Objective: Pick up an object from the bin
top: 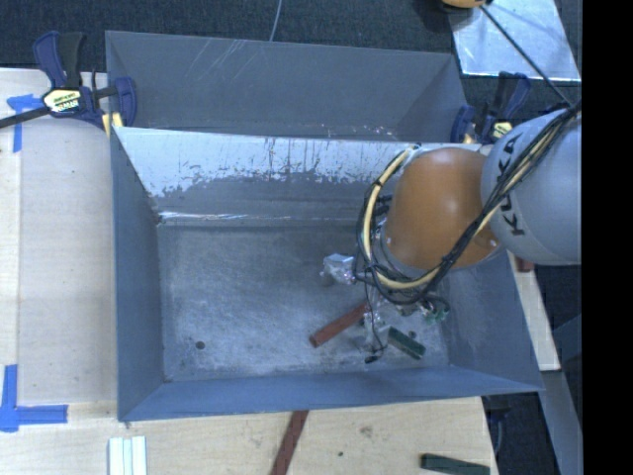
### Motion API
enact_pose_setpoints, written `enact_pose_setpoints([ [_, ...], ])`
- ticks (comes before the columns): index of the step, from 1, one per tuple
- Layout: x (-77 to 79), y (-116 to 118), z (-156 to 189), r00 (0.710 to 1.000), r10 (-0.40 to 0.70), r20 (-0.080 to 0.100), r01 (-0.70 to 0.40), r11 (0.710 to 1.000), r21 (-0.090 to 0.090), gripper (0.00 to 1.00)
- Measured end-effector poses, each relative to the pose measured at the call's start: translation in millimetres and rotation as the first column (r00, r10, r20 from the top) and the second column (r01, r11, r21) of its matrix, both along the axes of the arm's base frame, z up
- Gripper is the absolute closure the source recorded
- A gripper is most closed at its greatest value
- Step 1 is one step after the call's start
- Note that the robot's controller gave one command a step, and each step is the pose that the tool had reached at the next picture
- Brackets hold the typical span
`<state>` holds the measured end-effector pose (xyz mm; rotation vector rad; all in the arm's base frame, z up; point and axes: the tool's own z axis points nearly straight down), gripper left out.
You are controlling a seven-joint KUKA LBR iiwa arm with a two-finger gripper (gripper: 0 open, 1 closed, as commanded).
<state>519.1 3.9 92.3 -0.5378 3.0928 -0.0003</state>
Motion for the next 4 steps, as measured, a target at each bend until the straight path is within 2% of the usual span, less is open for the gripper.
enact_pose_setpoints([
  [1, 1.8, -7.5, -11.0, 0.99, -0.141, 0.0, 0.141, 0.99, 0.001, 0.0],
  [2, 29.1, 11.1, -20.7, 0.976, 0.219, 0.0, -0.219, 0.976, -0.002, 1.0],
  [4, 28.7, 11.0, -18.3, 0.976, 0.218, 0.001, -0.218, 0.976, -0.001, 1.0],
])
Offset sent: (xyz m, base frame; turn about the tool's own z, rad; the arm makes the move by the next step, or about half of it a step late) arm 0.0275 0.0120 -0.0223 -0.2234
